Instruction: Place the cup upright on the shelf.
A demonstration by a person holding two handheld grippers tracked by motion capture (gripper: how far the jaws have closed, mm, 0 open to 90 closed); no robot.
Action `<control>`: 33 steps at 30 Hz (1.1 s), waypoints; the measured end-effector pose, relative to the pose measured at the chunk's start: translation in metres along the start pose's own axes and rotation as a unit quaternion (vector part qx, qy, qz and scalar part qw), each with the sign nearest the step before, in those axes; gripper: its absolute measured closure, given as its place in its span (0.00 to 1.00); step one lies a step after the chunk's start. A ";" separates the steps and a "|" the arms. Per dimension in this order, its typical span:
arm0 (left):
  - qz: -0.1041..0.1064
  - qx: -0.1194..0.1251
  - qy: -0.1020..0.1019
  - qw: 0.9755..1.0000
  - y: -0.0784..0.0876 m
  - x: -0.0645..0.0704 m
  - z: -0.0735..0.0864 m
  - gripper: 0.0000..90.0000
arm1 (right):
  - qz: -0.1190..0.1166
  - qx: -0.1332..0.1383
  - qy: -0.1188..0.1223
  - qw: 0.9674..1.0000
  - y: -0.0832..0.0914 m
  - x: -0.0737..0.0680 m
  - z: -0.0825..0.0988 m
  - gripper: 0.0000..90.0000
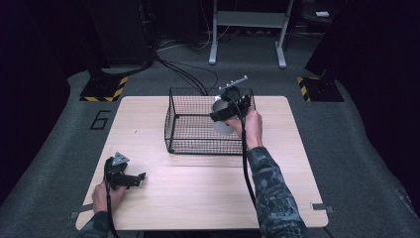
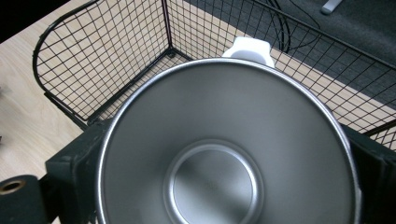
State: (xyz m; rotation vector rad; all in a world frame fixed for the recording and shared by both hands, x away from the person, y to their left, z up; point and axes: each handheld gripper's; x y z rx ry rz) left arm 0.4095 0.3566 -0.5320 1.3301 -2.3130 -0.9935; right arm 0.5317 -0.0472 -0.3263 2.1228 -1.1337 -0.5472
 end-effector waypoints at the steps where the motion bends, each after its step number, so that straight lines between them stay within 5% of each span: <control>1: 0.000 0.000 -0.001 1.000 0.000 0.000 0.000 0.00 | 0.000 0.003 -0.001 1.000 -0.002 0.001 0.000 0.06; 33: 0.002 -0.002 0.001 1.000 0.000 0.000 0.000 0.00 | 0.004 -0.042 -0.026 0.999 -0.052 0.010 0.001 0.06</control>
Point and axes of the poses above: each handheld gripper's, and its own axes: y roughly backward along the jaws, z roughly out of its underside, x roughly to its right, and after that the axes turned 6 degrees about -y, right-handed
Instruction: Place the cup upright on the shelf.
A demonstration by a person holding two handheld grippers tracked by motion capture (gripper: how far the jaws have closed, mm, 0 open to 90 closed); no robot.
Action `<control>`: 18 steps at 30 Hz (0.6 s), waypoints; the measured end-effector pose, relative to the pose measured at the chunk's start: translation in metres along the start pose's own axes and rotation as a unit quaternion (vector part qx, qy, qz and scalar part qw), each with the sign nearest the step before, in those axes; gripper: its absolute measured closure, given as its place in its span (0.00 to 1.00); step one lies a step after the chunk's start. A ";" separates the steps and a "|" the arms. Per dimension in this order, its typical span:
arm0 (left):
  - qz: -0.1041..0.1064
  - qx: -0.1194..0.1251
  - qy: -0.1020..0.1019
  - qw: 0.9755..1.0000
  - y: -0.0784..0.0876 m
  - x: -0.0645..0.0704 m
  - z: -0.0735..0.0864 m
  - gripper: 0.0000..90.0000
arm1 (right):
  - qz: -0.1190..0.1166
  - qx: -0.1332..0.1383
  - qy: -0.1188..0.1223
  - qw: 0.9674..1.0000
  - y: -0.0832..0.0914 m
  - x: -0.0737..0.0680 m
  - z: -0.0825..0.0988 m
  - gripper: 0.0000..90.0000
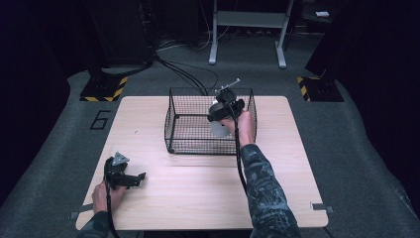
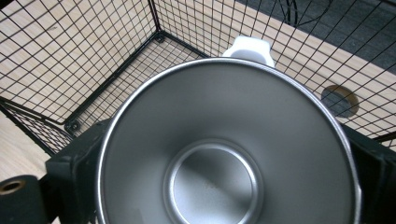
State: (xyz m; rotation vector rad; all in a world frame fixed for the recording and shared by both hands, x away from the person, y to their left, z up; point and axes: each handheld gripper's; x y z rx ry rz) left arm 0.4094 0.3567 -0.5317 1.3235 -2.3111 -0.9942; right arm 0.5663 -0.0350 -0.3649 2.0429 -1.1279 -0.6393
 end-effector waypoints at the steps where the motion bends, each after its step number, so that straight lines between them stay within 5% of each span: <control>1: -0.003 0.002 0.000 1.000 0.000 0.000 0.000 0.00 | 0.000 -0.001 0.002 1.000 -0.002 0.001 0.000 0.06; 18: -0.003 0.002 0.000 1.000 0.000 0.000 0.000 0.00 | 0.000 -0.023 -0.014 1.000 -0.027 0.001 0.001 0.06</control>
Point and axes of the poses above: each handheld gripper's, and its own axes: y roughly backward along the jaws, z roughly out of its underside, x roughly to its right, and after that the axes turned 6 degrees about -y, right-handed
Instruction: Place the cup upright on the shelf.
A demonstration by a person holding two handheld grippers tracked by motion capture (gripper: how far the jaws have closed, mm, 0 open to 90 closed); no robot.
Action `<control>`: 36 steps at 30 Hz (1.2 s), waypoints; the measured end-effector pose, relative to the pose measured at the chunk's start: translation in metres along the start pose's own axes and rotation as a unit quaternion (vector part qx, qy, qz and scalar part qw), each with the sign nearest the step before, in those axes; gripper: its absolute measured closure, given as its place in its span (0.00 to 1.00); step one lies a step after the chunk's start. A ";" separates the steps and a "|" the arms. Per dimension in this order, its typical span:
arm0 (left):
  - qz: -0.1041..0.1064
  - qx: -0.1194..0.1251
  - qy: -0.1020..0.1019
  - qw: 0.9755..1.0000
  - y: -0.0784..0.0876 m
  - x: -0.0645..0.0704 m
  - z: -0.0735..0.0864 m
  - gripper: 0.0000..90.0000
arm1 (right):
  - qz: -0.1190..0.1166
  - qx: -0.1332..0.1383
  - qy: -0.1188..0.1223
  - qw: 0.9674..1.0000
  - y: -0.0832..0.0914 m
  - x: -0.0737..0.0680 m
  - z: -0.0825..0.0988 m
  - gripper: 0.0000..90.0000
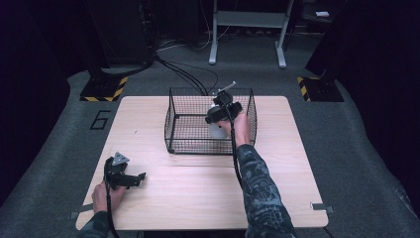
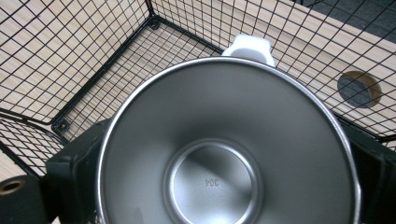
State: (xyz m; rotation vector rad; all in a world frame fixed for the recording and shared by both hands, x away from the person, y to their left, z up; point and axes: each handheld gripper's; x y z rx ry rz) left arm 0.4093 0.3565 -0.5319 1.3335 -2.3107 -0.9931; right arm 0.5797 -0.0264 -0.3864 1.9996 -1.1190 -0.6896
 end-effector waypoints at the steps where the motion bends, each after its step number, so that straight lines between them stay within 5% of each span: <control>1: 0.001 0.000 0.002 1.000 0.000 0.000 0.000 0.00 | -0.001 -0.002 0.000 1.000 -0.001 0.000 0.000 0.06; 36: 0.005 -0.004 -0.003 1.000 0.001 -0.001 0.000 0.00 | -0.001 -0.040 -0.019 0.999 -0.040 -0.001 0.009 0.06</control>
Point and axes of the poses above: each handheld gripper's, and its own axes: y roughly backward along the jaws, z roughly out of its underside, x roughly to its right, and after that the axes turned 6 degrees about -y, right-handed
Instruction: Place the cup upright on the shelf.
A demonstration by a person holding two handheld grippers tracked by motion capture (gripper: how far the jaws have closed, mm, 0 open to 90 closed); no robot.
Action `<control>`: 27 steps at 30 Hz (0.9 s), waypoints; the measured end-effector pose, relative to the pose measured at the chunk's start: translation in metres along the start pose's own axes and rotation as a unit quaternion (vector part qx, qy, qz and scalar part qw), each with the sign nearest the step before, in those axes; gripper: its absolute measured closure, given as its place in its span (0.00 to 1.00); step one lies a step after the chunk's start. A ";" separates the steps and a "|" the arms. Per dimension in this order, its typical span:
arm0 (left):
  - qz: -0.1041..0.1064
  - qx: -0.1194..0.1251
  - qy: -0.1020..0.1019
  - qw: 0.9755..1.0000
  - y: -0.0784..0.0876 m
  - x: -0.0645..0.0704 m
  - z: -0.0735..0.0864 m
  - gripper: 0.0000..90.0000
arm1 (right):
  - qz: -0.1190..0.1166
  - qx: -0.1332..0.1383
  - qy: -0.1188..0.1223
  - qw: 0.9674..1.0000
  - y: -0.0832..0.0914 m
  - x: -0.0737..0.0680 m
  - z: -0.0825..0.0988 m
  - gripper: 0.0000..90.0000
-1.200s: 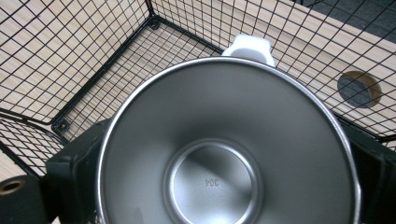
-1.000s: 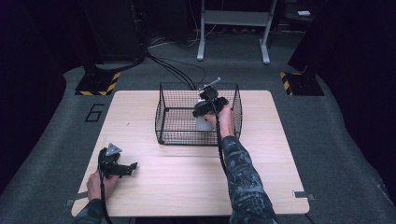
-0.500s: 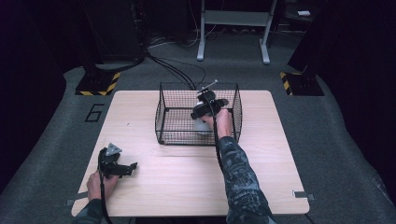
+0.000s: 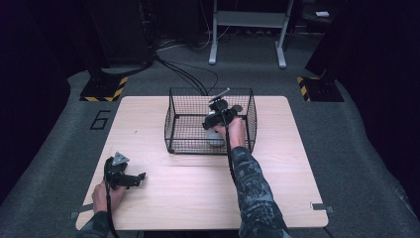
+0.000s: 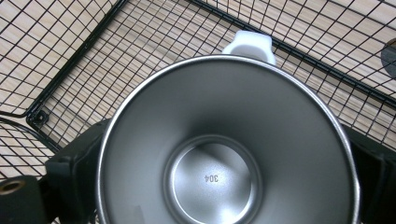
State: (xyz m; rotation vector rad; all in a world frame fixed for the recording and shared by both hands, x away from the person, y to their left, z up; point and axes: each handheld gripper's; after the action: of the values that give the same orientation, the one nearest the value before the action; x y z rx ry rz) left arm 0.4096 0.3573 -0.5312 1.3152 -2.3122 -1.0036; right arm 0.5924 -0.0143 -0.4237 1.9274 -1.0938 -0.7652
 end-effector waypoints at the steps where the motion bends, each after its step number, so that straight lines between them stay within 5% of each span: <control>1: -0.001 0.003 0.001 1.000 0.000 0.000 0.000 0.00 | 0.001 -0.001 0.000 1.000 0.000 0.000 0.000 0.06; 27: -0.001 0.002 0.001 1.000 0.000 0.000 0.000 0.00 | 0.016 0.011 0.012 1.000 0.002 -0.002 0.016 0.06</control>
State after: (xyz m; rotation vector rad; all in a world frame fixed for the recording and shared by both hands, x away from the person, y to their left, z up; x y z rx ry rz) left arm 0.4095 0.3571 -0.5315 1.3187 -2.3134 -0.9997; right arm 0.5781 -0.0181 -0.4299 1.9280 -1.1194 -0.7136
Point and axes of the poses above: each handheld gripper's, and its own axes: y roughly backward along the jaws, z roughly out of its underside, x roughly to its right, and after that the axes turned 6 degrees about -y, right-handed
